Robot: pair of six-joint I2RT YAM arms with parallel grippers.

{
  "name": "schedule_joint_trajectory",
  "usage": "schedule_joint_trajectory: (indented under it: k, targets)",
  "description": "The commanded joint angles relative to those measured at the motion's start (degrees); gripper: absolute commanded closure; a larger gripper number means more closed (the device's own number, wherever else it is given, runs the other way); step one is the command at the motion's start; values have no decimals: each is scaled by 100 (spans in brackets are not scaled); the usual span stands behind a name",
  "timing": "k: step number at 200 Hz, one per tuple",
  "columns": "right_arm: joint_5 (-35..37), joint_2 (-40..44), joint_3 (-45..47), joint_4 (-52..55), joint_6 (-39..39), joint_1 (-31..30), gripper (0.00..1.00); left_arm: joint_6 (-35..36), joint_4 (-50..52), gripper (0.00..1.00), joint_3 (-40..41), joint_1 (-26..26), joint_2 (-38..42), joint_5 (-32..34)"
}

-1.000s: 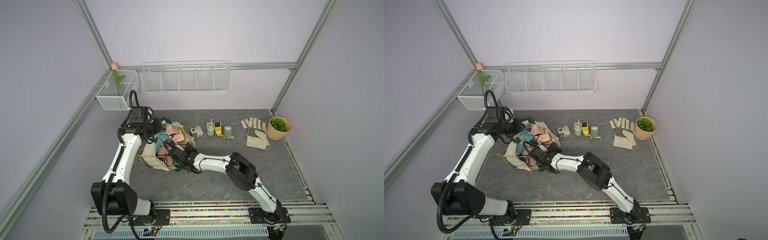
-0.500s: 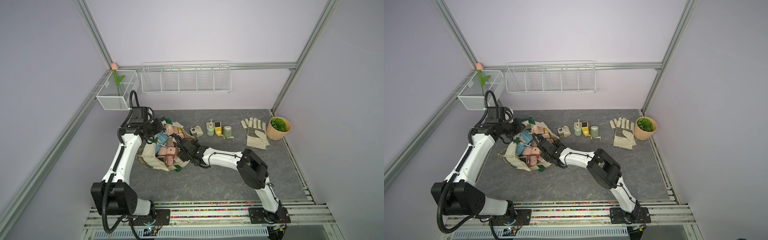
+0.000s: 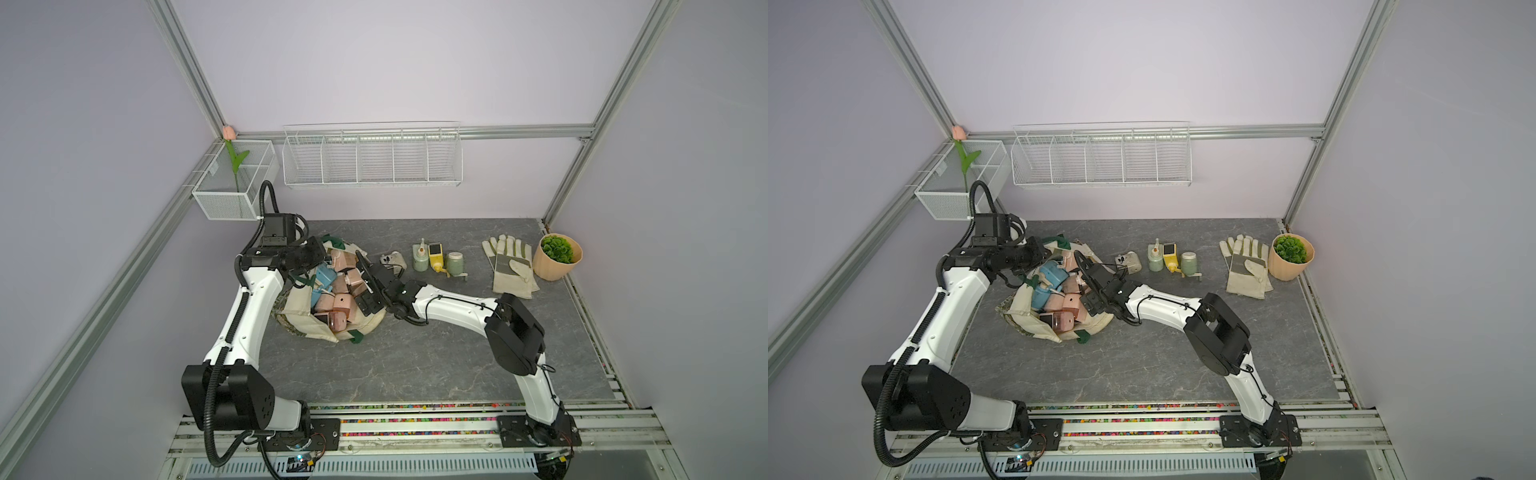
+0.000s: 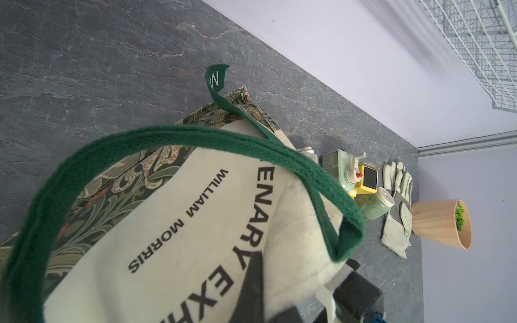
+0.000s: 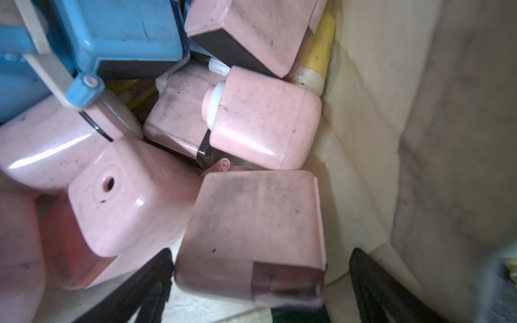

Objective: Take out the pencil sharpeners from the tote bags
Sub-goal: Pick up the pencil sharpener from the canvas bag.

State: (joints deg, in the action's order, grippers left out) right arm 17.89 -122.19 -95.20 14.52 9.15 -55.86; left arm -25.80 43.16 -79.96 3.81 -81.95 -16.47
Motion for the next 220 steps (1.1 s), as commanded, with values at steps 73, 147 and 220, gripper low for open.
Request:
schedule_joint_trajectory:
  k: [73,147,220]
  targets:
    - [444,-833,-693,677,-480,-197,8,14,147,100,-2,5,113,-109]
    - [769,-1012,-1048,1692,-898,-496,10,14,148,100,4,5,115,-99]
    - [276,-1253,-1250,2167,-1450,-536,10,16,152,100,9,6,116,-89]
